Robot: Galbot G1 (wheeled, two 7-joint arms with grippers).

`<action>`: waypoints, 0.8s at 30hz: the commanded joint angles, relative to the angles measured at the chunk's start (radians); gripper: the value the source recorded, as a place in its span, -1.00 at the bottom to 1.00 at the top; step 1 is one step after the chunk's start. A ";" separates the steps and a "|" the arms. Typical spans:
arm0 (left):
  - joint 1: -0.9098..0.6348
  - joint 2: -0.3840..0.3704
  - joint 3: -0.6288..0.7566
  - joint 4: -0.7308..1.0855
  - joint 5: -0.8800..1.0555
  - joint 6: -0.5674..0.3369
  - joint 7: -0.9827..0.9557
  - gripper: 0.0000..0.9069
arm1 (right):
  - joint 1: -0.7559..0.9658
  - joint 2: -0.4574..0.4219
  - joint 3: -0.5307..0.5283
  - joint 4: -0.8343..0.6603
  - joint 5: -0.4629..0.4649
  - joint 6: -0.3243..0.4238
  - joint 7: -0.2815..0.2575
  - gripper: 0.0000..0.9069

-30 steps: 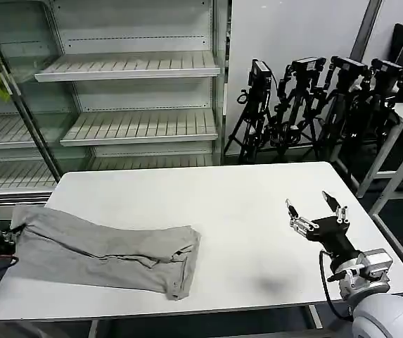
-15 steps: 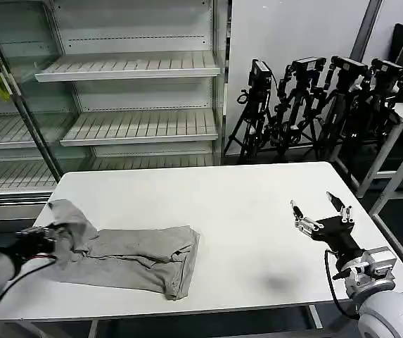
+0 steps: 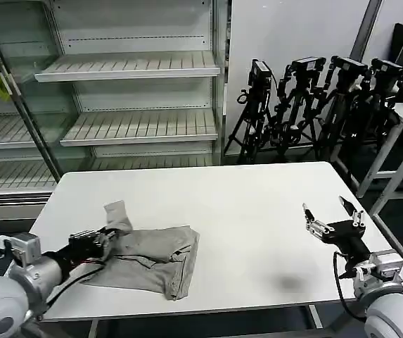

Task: Fold and organize the clothes.

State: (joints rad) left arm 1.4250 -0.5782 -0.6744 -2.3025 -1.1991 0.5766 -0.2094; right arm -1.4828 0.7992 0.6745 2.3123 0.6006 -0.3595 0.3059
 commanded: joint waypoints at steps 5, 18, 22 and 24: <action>-0.175 -0.069 0.229 -0.032 -0.006 0.000 -0.007 -0.89 | -0.027 -0.002 0.014 0.006 -0.002 -0.001 0.007 1.00; -0.088 -0.072 0.220 -0.076 0.045 0.000 0.019 -0.71 | -0.060 0.009 0.028 0.022 -0.017 0.004 0.003 1.00; -0.072 -0.079 0.221 -0.081 0.070 -0.001 0.028 1.00 | -0.066 0.012 0.032 0.027 -0.018 0.004 0.002 1.00; -0.071 -0.081 0.222 -0.081 0.081 -0.001 0.032 1.00 | -0.072 0.014 0.033 0.033 -0.018 0.004 0.001 1.00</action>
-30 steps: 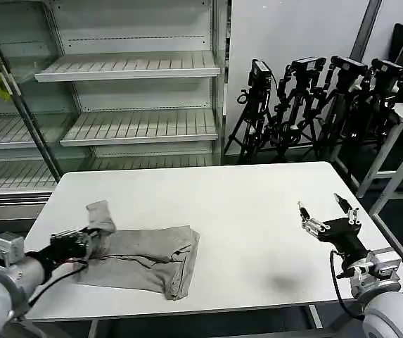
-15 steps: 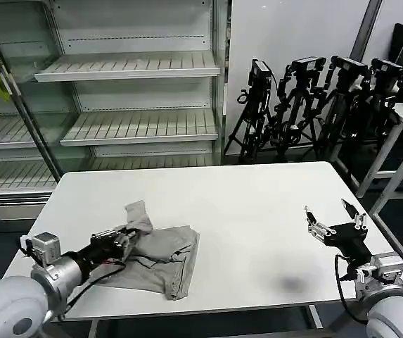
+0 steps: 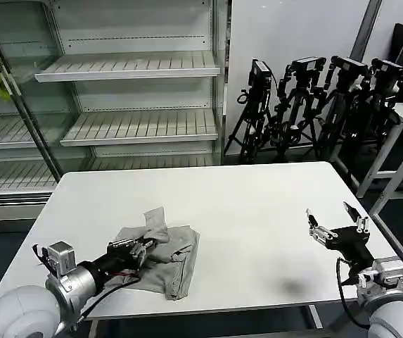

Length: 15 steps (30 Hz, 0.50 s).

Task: Fold and organize the clothes.

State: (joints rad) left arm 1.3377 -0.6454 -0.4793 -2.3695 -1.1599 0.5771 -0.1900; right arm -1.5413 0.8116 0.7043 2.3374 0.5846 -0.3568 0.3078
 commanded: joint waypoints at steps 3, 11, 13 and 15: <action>0.014 -0.019 0.029 -0.013 0.056 -0.005 0.013 1.00 | -0.017 0.004 0.002 0.013 -0.004 0.001 -0.001 1.00; 0.006 -0.048 0.025 -0.019 0.071 -0.011 0.014 1.00 | -0.037 0.011 0.004 0.025 -0.015 0.003 -0.002 1.00; 0.010 -0.049 0.002 -0.034 0.064 -0.014 0.015 1.00 | -0.037 0.010 0.006 0.027 -0.014 0.002 -0.001 1.00; 0.017 -0.046 -0.025 -0.044 0.059 -0.014 0.017 1.00 | -0.034 0.009 0.005 0.029 -0.014 0.002 -0.001 1.00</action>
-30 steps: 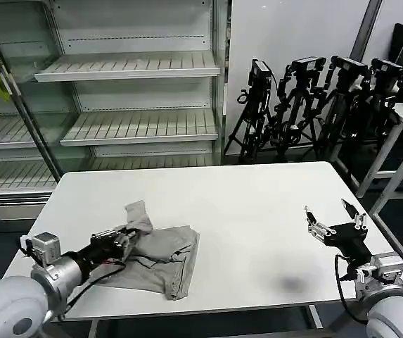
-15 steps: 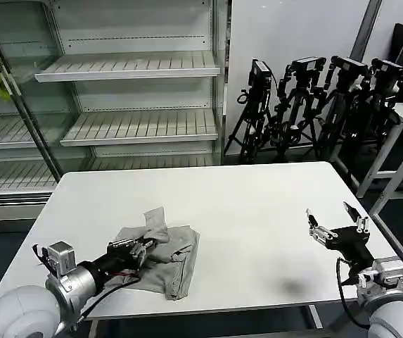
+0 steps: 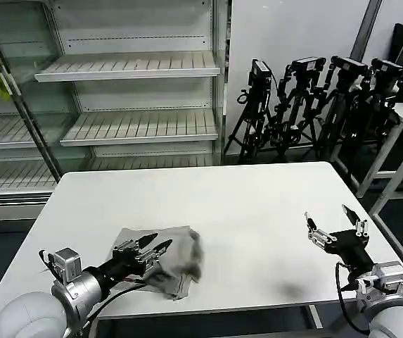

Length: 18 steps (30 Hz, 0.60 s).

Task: Fold and organize the clothes.

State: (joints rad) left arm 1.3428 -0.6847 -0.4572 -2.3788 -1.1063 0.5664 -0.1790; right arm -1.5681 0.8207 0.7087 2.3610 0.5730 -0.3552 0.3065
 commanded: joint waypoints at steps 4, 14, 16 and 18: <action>0.060 0.022 -0.126 0.002 0.075 -0.019 0.019 1.00 | 0.005 0.005 -0.018 0.007 -0.007 0.000 0.000 1.00; 0.158 -0.007 -0.139 0.210 0.160 -0.027 0.031 1.00 | 0.031 0.001 -0.043 0.000 -0.009 0.011 -0.012 1.00; 0.160 -0.027 -0.132 0.233 0.168 -0.030 0.031 1.00 | 0.028 0.001 -0.042 -0.002 -0.008 0.012 -0.012 1.00; 0.160 -0.043 -0.123 0.260 0.191 -0.036 0.041 1.00 | 0.025 0.003 -0.041 -0.001 -0.008 0.014 -0.013 1.00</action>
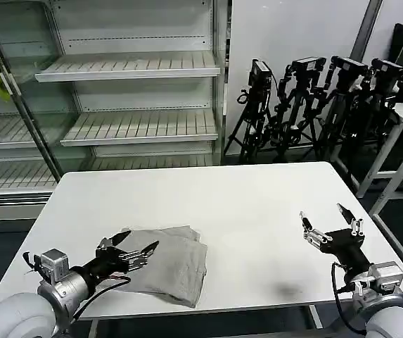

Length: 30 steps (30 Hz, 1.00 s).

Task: Fold and organize the clothes.

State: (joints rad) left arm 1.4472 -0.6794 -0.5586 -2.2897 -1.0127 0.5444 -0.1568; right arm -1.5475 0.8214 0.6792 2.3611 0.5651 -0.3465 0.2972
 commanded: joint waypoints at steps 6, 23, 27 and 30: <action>0.036 -0.075 -0.006 0.249 0.112 -0.025 0.027 1.00 | -0.004 0.011 -0.013 0.012 -0.001 0.007 -0.003 1.00; 0.021 -0.067 0.015 0.268 0.117 -0.027 0.045 0.62 | 0.001 0.018 -0.020 0.025 -0.001 0.006 -0.003 1.00; 0.014 -0.075 0.021 0.265 0.119 -0.028 0.055 -0.73 | 0.000 0.018 -0.020 0.027 -0.001 0.006 -0.002 1.00; 0.013 -0.078 0.022 0.262 0.119 -0.032 0.058 -0.91 | -0.003 0.019 -0.018 0.030 -0.001 0.006 -0.002 1.00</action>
State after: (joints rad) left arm 1.4598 -0.7503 -0.5377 -2.0468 -0.9032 0.5162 -0.1071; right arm -1.5495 0.8390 0.6606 2.3883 0.5643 -0.3409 0.2951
